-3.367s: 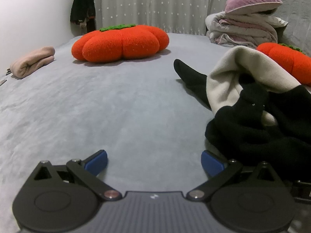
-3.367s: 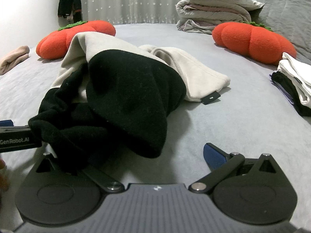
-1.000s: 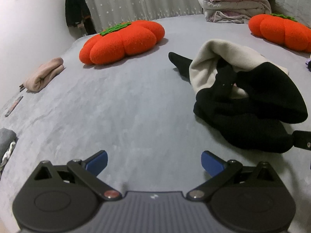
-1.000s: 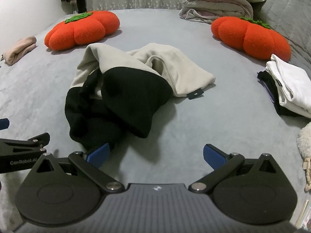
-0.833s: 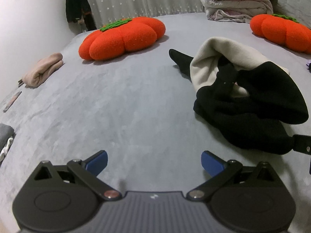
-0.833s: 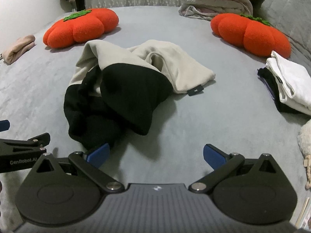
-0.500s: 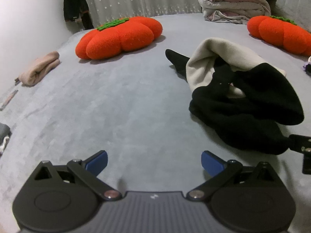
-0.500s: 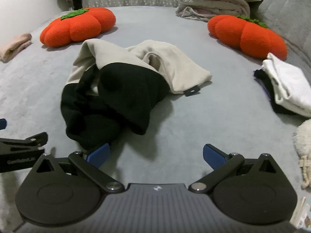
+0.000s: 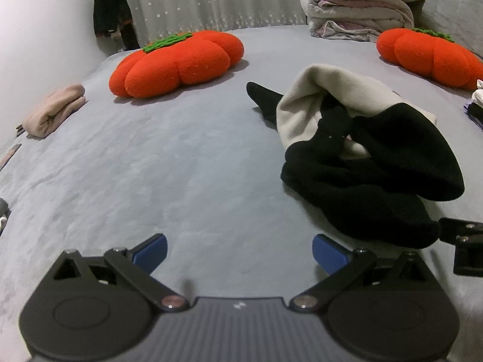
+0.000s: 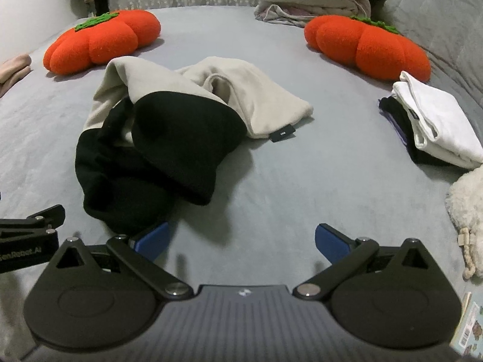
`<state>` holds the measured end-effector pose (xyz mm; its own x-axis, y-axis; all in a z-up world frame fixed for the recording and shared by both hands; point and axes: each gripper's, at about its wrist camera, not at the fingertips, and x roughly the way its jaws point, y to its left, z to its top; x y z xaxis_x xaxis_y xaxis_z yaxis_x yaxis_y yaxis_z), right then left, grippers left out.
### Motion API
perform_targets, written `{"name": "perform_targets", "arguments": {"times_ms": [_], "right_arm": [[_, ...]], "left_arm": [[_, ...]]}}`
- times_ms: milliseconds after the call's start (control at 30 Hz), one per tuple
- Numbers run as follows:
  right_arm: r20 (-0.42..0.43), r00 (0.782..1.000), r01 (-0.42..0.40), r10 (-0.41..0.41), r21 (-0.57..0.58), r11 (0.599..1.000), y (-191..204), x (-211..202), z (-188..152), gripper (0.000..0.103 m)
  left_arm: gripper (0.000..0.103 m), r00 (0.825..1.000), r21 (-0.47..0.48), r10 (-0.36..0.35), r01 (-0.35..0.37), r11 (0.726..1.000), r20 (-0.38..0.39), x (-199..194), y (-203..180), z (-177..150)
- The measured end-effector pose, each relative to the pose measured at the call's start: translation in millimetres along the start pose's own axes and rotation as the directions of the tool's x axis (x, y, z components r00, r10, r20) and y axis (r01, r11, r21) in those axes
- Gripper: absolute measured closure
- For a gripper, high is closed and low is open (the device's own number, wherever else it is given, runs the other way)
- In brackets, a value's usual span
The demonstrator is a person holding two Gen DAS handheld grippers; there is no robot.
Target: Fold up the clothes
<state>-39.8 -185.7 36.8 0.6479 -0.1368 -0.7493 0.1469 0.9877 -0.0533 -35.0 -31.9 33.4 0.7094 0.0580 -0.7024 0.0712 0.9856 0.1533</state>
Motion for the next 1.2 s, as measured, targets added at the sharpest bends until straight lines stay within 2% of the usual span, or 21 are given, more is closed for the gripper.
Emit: {"name": "perform_targets", "arguments": {"times_ms": [700, 933, 1133, 1200], "right_arm": [[0.0, 1.0, 0.019, -0.019, -0.016, 1.0, -1.5, 7.5, -0.5, 0.0], [-0.032, 0.999, 0.001, -0.001, -0.016, 1.0, 0.1, 13.5, 1.9, 0.001], [-0.023, 1.0, -0.015, 0.015, -0.024, 1.0, 3.3, 15.8, 3.7, 0.015], [-0.023, 0.999, -0.039, 0.039, -0.031, 0.999, 4.8, 17.4, 3.7, 0.026]], "left_arm": [[0.002, 1.0, 0.017, -0.002, 0.002, 1.0, 0.015, 6.1, -5.1, 6.0], [0.002, 1.0, 0.009, -0.003, 0.004, 1.0, -0.003, 11.2, -4.1, 13.3], [0.002, 1.0, 0.02, 0.0, 0.0, 1.0, -0.006, 15.4, -4.5, 16.5], [0.002, 1.0, 0.022, 0.002, -0.002, 1.0, -0.004, 16.2, -3.9, 17.5]]}}
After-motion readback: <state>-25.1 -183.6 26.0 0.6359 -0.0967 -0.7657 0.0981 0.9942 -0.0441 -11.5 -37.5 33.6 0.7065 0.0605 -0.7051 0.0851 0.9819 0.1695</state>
